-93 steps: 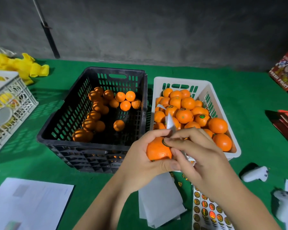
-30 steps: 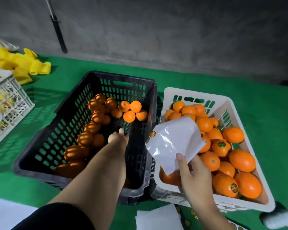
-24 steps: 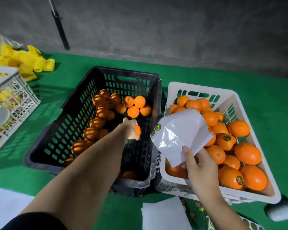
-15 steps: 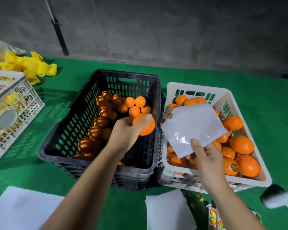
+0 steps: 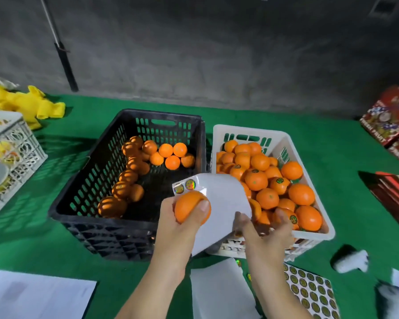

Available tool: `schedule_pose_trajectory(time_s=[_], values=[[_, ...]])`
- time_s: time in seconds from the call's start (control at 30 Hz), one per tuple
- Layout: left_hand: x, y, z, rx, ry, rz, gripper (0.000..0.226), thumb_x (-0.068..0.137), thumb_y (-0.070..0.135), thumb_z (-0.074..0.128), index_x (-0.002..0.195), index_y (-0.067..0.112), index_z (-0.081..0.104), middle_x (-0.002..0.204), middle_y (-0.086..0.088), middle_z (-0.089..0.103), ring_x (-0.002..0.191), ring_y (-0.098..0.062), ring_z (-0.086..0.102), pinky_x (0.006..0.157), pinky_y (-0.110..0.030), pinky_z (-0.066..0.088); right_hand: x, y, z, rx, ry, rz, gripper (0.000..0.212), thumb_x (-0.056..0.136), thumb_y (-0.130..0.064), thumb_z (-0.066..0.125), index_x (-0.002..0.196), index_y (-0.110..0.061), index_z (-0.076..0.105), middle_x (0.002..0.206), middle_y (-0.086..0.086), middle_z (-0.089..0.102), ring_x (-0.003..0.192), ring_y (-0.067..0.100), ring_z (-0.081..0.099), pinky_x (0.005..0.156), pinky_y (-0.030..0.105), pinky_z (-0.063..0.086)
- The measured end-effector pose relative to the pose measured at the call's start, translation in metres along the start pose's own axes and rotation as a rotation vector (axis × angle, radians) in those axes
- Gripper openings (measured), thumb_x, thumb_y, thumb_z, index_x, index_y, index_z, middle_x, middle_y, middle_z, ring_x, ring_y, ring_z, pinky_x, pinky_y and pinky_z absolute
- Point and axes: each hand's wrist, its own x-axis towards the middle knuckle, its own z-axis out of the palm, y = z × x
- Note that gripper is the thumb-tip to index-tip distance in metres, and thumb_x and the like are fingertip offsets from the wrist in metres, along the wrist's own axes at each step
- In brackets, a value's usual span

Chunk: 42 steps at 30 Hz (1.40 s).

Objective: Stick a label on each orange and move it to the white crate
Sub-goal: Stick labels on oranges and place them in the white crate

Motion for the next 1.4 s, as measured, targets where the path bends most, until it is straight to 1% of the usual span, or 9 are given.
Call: schedule_pose_trajectory(time_s=[0.1, 0.23, 0.37, 0.5, 0.7, 0.9, 1.07, 1.17, 1.4], values=[[-0.01, -0.008, -0.007, 0.163, -0.04, 0.075, 0.08, 0.057, 0.071, 0.082, 0.126, 0.054, 0.045, 0.115, 0.03, 0.061, 0.102, 0.006, 0.065, 0.075, -0.02, 0.055, 0.003, -0.01, -0.019, -0.24, 0.043, -0.649, 0.062, 0.094, -0.041, 0.072, 0.149, -0.028, 0.044, 0.134, -0.007, 0.035, 0.133, 0.011, 0.036, 0.111, 0.021, 0.031], [-0.025, -0.014, -0.014, 0.189, -0.241, 0.115, 0.087, 0.064, 0.067, 0.089, 0.134, 0.06, 0.039, 0.122, 0.031, 0.062, 0.109, -0.001, 0.068, 0.078, -0.015, 0.058, 0.006, -0.019, -0.028, -0.426, -0.479, -0.974, 0.04, 0.106, -0.037, 0.057, 0.146, -0.035, 0.057, 0.138, -0.012, 0.052, 0.127, 0.016, 0.048, 0.105, 0.027, 0.039], [-0.031, -0.006, -0.019, 0.277, -0.417, 0.125, 0.096, 0.068, 0.068, 0.089, 0.145, 0.058, 0.033, 0.13, 0.02, 0.065, 0.111, -0.013, 0.071, 0.082, -0.022, 0.059, 0.007, -0.024, -0.031, -0.419, -0.639, -0.844, 0.038, 0.104, -0.035, 0.06, 0.14, -0.023, 0.065, 0.126, -0.009, 0.06, 0.114, 0.016, 0.06, 0.09, 0.039, 0.053], [-0.032, 0.003, -0.024, 0.383, -0.495, 0.174, 0.094, 0.074, 0.069, 0.085, 0.148, 0.062, 0.027, 0.136, 0.022, 0.063, 0.115, -0.009, 0.069, 0.083, -0.024, 0.059, 0.011, -0.031, -0.036, -0.45, -0.631, -0.902, 0.031, 0.099, -0.035, 0.065, 0.126, -0.022, 0.074, 0.107, -0.026, 0.057, 0.095, 0.002, 0.054, 0.081, 0.024, 0.048], [-0.03, 0.012, -0.023, 0.477, -0.511, 0.227, 0.095, 0.07, 0.076, 0.082, 0.147, 0.066, 0.025, 0.135, 0.03, 0.059, 0.113, 0.001, 0.066, 0.082, -0.022, 0.056, 0.014, -0.044, -0.039, -0.494, -0.587, -0.945, 0.023, 0.097, -0.019, 0.068, 0.117, -0.013, 0.078, 0.096, -0.005, 0.074, 0.085, 0.005, 0.06, 0.07, 0.029, 0.053], [-0.03, 0.016, -0.019, 0.424, -0.508, 0.252, 0.092, 0.071, 0.074, 0.083, 0.147, 0.058, 0.032, 0.128, 0.022, 0.066, 0.109, -0.005, 0.07, 0.083, -0.017, 0.056, 0.016, -0.062, -0.051, -0.502, -0.727, -0.894, 0.038, 0.096, -0.04, 0.067, 0.123, -0.014, 0.077, 0.093, -0.016, 0.064, 0.082, 0.005, 0.057, 0.073, 0.03, 0.053], [-0.031, 0.021, -0.016, 0.41, -0.524, 0.264, 0.089, 0.072, 0.07, 0.084, 0.145, 0.06, 0.034, 0.123, 0.023, 0.067, 0.106, -0.007, 0.072, 0.08, -0.015, 0.056, 0.025, -0.067, -0.053, -0.566, -0.78, -0.887, 0.038, 0.094, -0.031, 0.071, 0.128, -0.015, 0.075, 0.084, -0.012, 0.061, 0.077, 0.005, 0.056, 0.065, 0.039, 0.054], [-0.033, 0.027, -0.012, 0.412, -0.546, 0.291, 0.092, 0.072, 0.072, 0.083, 0.149, 0.062, 0.033, 0.126, 0.023, 0.067, 0.107, -0.007, 0.072, 0.083, -0.017, 0.056, 0.025, -0.069, -0.055, -0.528, -0.828, -0.853, 0.03, 0.104, -0.027, 0.062, 0.13, -0.018, 0.073, 0.099, -0.008, 0.072, 0.09, 0.01, 0.067, 0.073, 0.042, 0.056], [-0.033, 0.027, -0.008, 0.387, -0.568, 0.324, 0.1, 0.074, 0.055, 0.091, 0.154, 0.056, 0.03, 0.134, 0.015, 0.067, 0.108, -0.015, 0.074, 0.081, -0.026, 0.062, 0.027, -0.084, -0.059, -0.207, -0.661, -0.595, 0.018, 0.105, -0.021, 0.061, 0.104, -0.024, 0.079, 0.097, -0.007, 0.071, 0.095, 0.01, 0.066, 0.081, 0.023, 0.051]])
